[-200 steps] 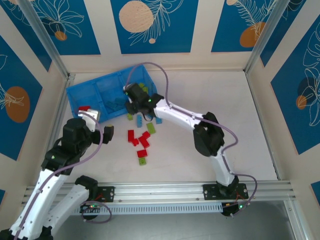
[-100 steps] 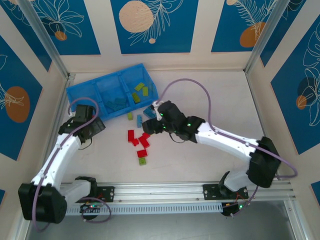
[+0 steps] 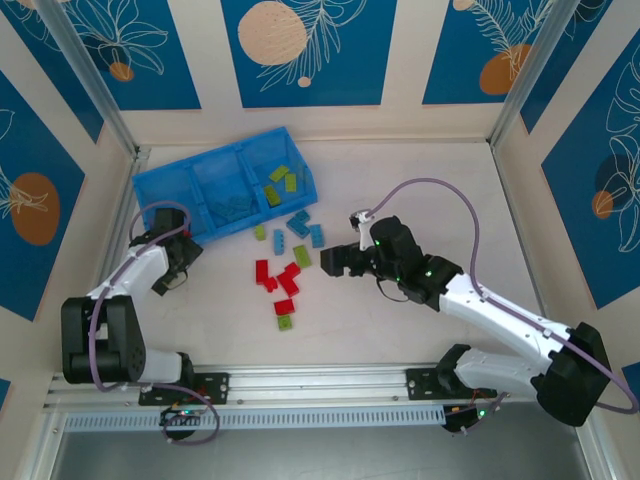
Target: Sort the legos into containers by color
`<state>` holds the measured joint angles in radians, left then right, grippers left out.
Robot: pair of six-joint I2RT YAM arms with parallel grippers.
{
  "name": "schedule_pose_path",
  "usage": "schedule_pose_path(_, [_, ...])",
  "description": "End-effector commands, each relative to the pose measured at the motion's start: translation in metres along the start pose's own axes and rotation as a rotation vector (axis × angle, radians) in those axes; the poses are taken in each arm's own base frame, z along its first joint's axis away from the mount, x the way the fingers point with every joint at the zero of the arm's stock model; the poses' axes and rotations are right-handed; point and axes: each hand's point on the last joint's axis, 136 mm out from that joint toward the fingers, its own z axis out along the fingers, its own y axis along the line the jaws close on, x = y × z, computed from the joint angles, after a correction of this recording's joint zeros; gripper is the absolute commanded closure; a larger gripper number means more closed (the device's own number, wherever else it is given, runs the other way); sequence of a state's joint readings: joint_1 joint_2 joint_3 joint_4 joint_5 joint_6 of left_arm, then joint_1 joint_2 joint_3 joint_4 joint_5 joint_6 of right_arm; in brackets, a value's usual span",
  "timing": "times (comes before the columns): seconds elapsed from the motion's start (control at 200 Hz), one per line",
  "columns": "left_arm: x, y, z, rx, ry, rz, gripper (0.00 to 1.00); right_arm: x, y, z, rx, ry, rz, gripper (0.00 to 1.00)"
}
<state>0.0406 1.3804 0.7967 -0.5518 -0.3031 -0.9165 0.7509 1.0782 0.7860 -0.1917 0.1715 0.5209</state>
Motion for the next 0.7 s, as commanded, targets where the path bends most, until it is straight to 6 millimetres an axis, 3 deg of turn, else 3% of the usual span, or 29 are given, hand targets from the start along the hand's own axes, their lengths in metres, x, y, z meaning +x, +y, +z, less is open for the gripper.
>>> schedule_pose_path(0.0, [-0.016,0.012,0.004,-0.052,-0.057,-0.056,0.0,-0.005,0.006,-0.008,-0.042,-0.027,0.02,0.1])
schedule_pose_path(0.095, [-0.019,0.02,0.01,-0.063,-0.066,-0.081,0.0,-0.008,0.009,-0.01,-0.056,-0.038,0.022,0.1])
schedule_pose_path(0.345, [-0.013,0.014,0.03,-0.012,-0.015,-0.058,0.01,-0.01,0.014,-0.011,-0.073,-0.029,0.029,0.1])
schedule_pose_path(0.695, [0.001,0.021,0.048,-0.04,0.037,-0.045,0.22,-0.012,0.021,-0.011,-0.088,-0.024,0.044,0.1])
